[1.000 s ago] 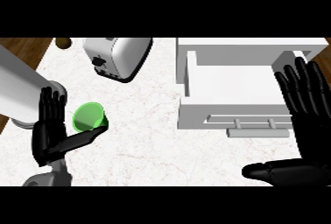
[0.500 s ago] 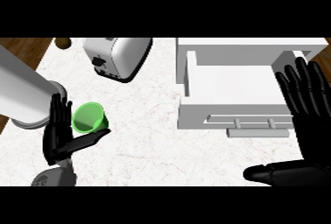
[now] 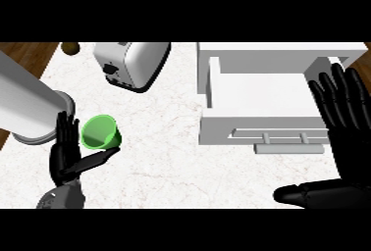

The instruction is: Pick up the cup, place it into the drawer and close the drawer

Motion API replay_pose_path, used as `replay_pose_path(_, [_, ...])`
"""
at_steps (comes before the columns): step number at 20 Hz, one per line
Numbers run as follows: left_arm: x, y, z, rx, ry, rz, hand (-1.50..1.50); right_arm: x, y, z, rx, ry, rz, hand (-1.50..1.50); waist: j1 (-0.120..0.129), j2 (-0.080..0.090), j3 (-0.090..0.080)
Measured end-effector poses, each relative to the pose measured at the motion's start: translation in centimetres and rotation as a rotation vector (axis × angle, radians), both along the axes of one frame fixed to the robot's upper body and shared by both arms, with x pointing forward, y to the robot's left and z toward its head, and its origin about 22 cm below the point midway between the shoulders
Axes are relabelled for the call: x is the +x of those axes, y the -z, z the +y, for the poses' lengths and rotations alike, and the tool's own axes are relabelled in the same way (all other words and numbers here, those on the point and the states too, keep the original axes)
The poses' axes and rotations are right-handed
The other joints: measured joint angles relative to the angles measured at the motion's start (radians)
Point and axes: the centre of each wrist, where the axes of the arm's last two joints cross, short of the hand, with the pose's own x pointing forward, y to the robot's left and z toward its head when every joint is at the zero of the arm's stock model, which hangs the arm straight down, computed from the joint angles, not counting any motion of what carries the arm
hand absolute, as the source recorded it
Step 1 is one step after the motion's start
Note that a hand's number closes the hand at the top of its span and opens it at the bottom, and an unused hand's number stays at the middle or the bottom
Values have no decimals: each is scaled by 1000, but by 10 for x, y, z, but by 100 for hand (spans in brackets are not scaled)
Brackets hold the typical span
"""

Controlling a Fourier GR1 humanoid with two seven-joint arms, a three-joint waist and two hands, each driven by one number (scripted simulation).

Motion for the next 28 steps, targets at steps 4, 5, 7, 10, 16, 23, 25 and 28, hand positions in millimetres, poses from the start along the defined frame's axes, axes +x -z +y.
replay_pose_path(4, [1, 17, -2, 2, -19, 1, -150, -3, 0, -1, 0, -8, 2, -150, -1, 0, -1])
replay_pose_path(5, [-2, 20, 1, 4, -19, 6, -150, -6, 4, -2, -5, -9, 3, -150, -1, 0, -1])
replay_pose_path(7, [2, 23, -1, 6, -21, 10, -150, -6, -1, -2, -9, -10, 6, -150, -1, 0, -1])
replay_pose_path(10, [-4, 34, 2, 1, -15, 18, -150, 3, -2, 5, -9, -13, 10, -150, 0, 0, -1])
replay_pose_path(16, [-1, 43, 7, -6, 2, 18, -150, -2, -2, -3, 1, -16, -3, -150, -2, 1, -1])
replay_pose_path(23, [10, 47, 3, -34, 28, -5, -150, -1, -7, 0, 1, -13, -7, -150, -3, 1, -1])
replay_pose_path(25, [11, 49, 7, -52, 22, -11, -150, -1, -8, -2, 1, -15, -6, -150, -5, 2, -1])
replay_pose_path(28, [7, 55, 5, -79, 25, -16, -150, -2, -5, 1, -1, -13, -5, -150, -6, 2, -1])
